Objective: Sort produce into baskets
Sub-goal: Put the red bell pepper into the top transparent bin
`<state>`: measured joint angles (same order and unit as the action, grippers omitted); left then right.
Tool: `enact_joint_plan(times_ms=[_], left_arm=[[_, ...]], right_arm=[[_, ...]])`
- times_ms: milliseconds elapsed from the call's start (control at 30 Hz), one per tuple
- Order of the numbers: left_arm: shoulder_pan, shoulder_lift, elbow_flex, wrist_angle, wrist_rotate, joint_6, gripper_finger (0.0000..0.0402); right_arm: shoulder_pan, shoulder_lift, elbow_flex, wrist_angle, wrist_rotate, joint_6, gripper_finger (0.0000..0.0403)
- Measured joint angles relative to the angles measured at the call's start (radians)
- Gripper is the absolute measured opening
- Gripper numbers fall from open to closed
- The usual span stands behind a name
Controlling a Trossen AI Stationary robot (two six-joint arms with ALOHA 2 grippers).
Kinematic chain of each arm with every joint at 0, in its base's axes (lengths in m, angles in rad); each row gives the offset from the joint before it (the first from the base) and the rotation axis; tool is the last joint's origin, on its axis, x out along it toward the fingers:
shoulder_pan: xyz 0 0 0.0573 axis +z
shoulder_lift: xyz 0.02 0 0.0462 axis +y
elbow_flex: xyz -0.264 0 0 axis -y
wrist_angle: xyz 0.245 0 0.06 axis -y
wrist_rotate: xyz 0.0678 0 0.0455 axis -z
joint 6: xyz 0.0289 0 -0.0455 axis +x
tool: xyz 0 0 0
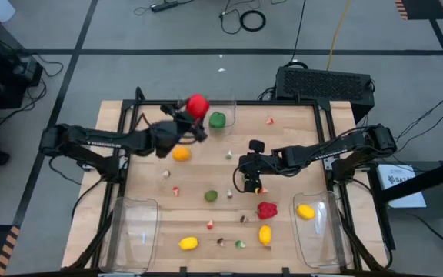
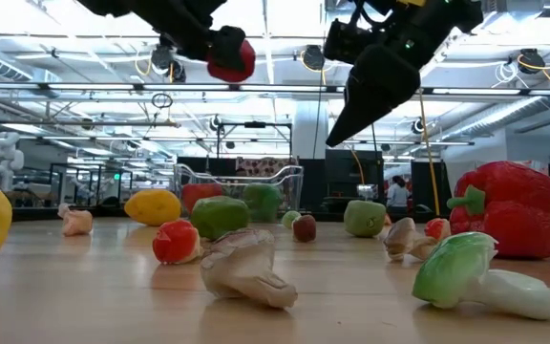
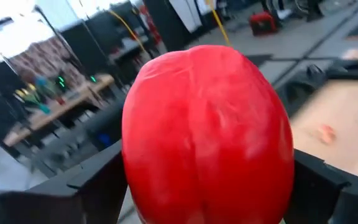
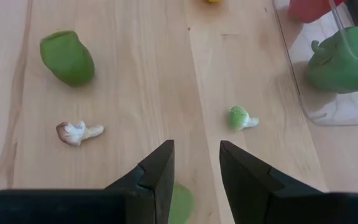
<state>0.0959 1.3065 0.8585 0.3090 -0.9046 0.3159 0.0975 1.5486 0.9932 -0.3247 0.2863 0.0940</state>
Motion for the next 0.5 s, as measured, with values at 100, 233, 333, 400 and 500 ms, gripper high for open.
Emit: enact_joint_plan(times_ms=[100, 233, 333, 400, 500], left_arm=[[0.080, 0.017, 0.000, 0.080, 0.074, 0.056, 0.0330], [0.190, 0.060, 0.000, 0.122, 0.225, -0.029, 0.0330], [0.256, 0.115, 0.000, 0.154, 0.357, -0.131, 0.0330], [0.287, 0.166, 0.000, 0.185, 0.416, -0.173, 0.0330], [0.318, 0.248, 0.000, 0.245, 0.453, -0.179, 0.0330]], right_arm=[[0.000, 0.000, 0.000, 0.007, 0.000, 0.000, 0.0120], [0.000, 0.000, 0.000, 0.005, 0.000, -0.001, 0.0120], [0.000, 0.000, 0.000, 0.002, 0.001, -0.007, 0.0120], [0.000, 0.000, 0.000, 0.002, 0.003, -0.008, 0.0120], [0.000, 0.000, 0.000, 0.001, 0.003, -0.009, 0.0120]])
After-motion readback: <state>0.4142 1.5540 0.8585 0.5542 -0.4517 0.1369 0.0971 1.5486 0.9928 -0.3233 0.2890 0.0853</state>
